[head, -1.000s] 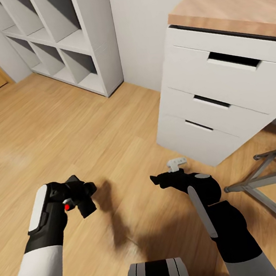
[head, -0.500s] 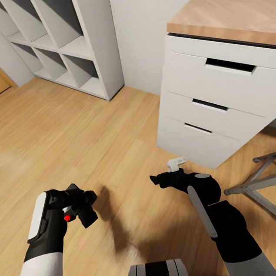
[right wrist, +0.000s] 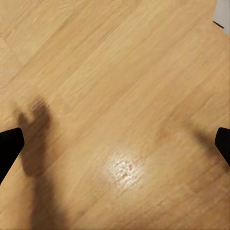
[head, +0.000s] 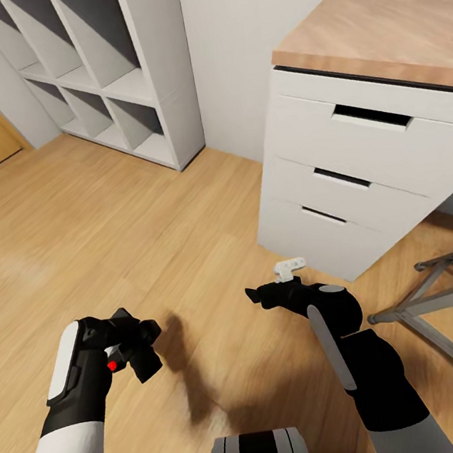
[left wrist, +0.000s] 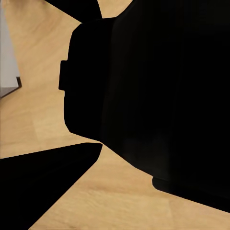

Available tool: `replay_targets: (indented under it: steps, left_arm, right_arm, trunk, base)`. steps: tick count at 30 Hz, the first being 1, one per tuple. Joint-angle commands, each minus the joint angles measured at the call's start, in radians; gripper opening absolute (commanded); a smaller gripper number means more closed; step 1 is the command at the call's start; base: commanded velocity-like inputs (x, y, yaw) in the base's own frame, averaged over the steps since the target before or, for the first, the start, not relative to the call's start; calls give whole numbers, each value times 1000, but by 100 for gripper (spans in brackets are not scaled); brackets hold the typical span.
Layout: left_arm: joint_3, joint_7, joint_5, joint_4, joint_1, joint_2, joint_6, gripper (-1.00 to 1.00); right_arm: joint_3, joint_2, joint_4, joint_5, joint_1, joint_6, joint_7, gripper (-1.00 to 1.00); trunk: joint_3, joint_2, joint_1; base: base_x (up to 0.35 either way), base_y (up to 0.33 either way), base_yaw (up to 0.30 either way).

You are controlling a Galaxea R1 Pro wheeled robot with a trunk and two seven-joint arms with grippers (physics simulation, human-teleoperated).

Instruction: Attach the digital camera to the camera tripod in the bedroom.

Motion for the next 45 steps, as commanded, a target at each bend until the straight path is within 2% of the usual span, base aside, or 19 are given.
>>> replay_targets:
  steps: [1,45]
  left_arm:
    - [2,2,3,0,0,-1,-2,-100]
    - [-10,-9,-3,-10,-5,-3,-2,-100]
  right_arm:
    - [-1,0,-1,-5,0,5,-1,100]
    - [-1,-4,-1,-5,-2,5,-1,100]
  trunk:
    - [1,0,0]
    - [72,0,0]
  base:
    - [0,0,0]
    - [0,0,0]
